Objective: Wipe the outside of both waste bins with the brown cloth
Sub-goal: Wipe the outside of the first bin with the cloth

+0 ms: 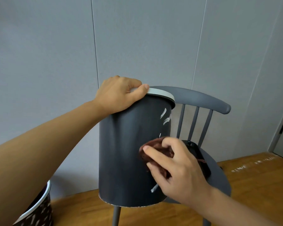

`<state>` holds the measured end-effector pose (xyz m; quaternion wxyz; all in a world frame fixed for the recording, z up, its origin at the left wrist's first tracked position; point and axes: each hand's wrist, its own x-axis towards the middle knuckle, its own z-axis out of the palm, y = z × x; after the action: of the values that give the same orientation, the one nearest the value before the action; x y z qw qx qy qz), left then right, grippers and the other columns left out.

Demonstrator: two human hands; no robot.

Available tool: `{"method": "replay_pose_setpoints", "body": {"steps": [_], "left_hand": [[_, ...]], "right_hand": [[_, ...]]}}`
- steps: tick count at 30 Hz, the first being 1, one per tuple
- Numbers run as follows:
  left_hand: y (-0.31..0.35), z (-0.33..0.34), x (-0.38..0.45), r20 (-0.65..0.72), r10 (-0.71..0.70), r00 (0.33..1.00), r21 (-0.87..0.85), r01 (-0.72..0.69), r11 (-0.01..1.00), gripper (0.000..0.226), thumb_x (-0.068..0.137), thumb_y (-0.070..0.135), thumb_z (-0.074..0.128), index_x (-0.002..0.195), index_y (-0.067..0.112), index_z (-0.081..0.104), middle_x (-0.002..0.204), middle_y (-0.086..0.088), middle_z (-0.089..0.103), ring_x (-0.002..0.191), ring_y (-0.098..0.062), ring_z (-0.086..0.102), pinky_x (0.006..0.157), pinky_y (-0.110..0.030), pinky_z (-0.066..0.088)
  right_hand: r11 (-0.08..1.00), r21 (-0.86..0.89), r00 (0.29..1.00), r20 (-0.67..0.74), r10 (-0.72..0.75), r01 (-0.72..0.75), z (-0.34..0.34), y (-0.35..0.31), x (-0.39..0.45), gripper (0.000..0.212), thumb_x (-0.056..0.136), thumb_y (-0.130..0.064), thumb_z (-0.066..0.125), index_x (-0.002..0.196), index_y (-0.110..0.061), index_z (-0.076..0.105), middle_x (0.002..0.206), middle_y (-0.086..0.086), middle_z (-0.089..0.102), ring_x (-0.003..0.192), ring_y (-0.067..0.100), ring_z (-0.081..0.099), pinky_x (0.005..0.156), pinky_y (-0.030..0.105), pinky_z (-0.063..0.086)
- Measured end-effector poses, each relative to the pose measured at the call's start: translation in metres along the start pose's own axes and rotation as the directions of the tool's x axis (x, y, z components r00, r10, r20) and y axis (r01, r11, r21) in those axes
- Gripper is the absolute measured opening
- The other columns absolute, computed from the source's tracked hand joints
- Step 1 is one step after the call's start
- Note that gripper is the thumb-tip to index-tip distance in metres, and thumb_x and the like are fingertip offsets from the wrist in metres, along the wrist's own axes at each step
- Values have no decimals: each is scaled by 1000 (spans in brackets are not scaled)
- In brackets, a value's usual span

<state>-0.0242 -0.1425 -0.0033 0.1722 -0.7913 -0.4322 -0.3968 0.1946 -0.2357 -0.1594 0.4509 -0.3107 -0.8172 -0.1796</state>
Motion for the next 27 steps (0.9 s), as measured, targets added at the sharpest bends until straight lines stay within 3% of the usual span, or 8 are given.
{"method": "replay_pose_setpoints", "body": {"steps": [3, 8, 10, 14, 16, 22, 27], "left_hand": [[3, 1, 1, 10, 7, 1000, 2, -7, 1000, 54, 93, 59, 40, 61, 17, 31, 51, -3, 31, 54, -21, 33, 53, -34, 23], [0, 0, 3, 33, -19, 999, -29, 20, 999, 53, 92, 61, 40, 63, 17, 33, 52, -1, 31, 56, -23, 32, 53, -36, 27], [-3, 0, 5, 37, -41, 998, -32, 42, 999, 52, 92, 61, 40, 64, 17, 34, 53, -2, 30, 57, -24, 32, 54, -36, 28], [-10, 2, 6, 46, -75, 996, -67, 78, 995, 51, 93, 58, 43, 61, 19, 33, 54, 0, 28, 57, -22, 30, 54, -36, 27], [-10, 2, 5, 42, -65, 997, -67, 67, 995, 50, 94, 58, 43, 61, 21, 34, 54, 0, 28, 56, -21, 30, 54, -35, 27], [-9, 0, 4, 36, -33, 999, -73, 36, 997, 53, 96, 54, 44, 61, 16, 31, 56, -1, 28, 56, -21, 29, 56, -36, 29], [-12, 1, 4, 40, -58, 998, -84, 61, 995, 53, 95, 55, 43, 61, 17, 30, 55, 1, 26, 55, -19, 28, 55, -36, 28]], "right_hand": [[1000, -6, 1000, -21, -20, 20, -5, 4, 8, 30, 94, -29, 71, 122, -20, 73, 106, 3, 55, 92, 19, 60, 71, 34, 60], [978, 54, 964, -169, 206, -200, -6, 15, 62, 28, 90, -26, 78, 118, -26, 77, 99, -2, 57, 86, 18, 62, 71, 36, 58], [984, 62, 974, -143, 174, -167, -2, 12, 57, 25, 90, -25, 77, 116, -23, 77, 97, -1, 56, 83, 19, 60, 69, 36, 56], [991, 131, 998, 45, -32, 26, 0, -10, 3, 17, 87, -23, 75, 103, -16, 76, 87, -1, 52, 75, 18, 53, 62, 37, 51], [989, 140, 995, 86, -54, 41, -2, -12, -4, 14, 87, -24, 75, 100, -18, 75, 85, -3, 52, 74, 16, 52, 60, 35, 50], [982, 108, 978, -118, 169, -157, -1, 12, 47, 28, 93, -34, 68, 115, -22, 80, 91, -4, 59, 79, 17, 61, 63, 37, 58], [988, 147, 998, -46, 53, -45, 3, -2, 4, 22, 89, -21, 76, 109, -13, 80, 86, 1, 54, 74, 17, 55, 60, 34, 52]]}}
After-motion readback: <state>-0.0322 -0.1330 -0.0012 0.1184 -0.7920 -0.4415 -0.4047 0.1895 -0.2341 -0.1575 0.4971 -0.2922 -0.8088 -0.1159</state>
